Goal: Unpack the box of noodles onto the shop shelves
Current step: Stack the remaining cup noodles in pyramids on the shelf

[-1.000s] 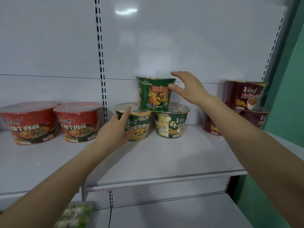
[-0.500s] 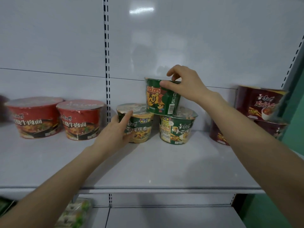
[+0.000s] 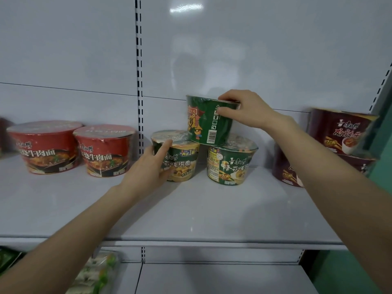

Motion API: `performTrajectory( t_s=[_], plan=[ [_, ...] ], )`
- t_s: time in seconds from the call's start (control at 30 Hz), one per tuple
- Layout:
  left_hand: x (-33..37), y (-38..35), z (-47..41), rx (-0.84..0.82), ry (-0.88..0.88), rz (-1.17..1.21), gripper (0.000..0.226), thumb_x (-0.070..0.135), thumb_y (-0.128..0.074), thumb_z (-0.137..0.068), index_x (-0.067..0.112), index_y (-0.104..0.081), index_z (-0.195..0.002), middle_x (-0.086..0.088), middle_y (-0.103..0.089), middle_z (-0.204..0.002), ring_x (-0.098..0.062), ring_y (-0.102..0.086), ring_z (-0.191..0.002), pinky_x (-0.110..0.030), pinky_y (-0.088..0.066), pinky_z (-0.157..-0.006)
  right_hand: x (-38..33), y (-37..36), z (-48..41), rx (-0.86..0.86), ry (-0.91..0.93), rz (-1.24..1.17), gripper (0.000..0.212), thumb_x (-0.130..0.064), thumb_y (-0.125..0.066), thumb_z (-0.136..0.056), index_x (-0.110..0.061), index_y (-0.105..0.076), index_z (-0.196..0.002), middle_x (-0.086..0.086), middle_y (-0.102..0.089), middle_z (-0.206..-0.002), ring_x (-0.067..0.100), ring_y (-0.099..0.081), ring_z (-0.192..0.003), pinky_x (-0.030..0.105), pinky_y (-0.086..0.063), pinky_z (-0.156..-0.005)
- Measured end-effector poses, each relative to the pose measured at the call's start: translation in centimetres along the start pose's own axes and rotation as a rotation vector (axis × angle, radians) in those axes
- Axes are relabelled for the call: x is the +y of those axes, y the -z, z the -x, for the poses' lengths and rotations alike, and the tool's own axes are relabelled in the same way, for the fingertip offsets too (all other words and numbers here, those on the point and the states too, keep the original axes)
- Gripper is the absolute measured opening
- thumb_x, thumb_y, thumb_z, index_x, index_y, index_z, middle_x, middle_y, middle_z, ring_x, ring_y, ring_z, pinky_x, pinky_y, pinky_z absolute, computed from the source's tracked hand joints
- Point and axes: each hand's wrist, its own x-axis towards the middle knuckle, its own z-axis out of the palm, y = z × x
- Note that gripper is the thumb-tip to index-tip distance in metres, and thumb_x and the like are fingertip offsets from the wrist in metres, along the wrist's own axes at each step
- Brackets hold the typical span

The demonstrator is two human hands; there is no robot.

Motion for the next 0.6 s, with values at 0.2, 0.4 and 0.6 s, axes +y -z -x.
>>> performTrajectory(
  t_s=[0.2, 0.4, 0.6],
  plan=[
    [0.1, -0.2, -0.1, 0.006, 0.006, 0.016, 0.072, 0.033, -0.055, -0.090, 0.023, -0.013, -0.147, -0.019, -0.032, -0.143, -0.034, -0.045, -0.124, -0.041, -0.044, -0.094, -1.8, -0.7, -0.6, 0.106, -0.061, 0.136, 0.057, -0.061, -0.055, -0.079, -0.014, -0.060, -0.111, 0.003, -0.050, -0.108, 0.017, -0.045, -0.105, 0.031, -0.037, -0.080],
    [0.2, -0.2, -0.2, -0.006, 0.015, 0.032, 0.073, 0.034, -0.056, -0.090, 0.024, -0.012, -0.147, -0.017, -0.031, -0.144, -0.032, -0.043, -0.126, -0.041, -0.043, -0.097, -2.9, -1.4, -1.5, 0.102, 0.072, 0.318, 0.033, -0.037, -0.049, -0.092, -0.013, -0.065, -0.108, 0.011, -0.057, -0.104, 0.025, -0.053, -0.098, 0.029, -0.036, -0.071],
    [0.1, -0.4, -0.2, 0.009, 0.023, 0.034, 0.071, 0.033, -0.057, -0.089, 0.024, -0.015, -0.146, -0.017, -0.032, -0.143, -0.034, -0.045, -0.123, -0.042, -0.044, -0.094, -0.4, 0.1, 0.1, 0.139, 0.132, -0.091, 0.023, 0.001, -0.046, -0.090, -0.003, -0.057, -0.110, 0.004, -0.062, -0.110, 0.017, -0.054, -0.104, 0.011, -0.036, -0.087]
  ],
)
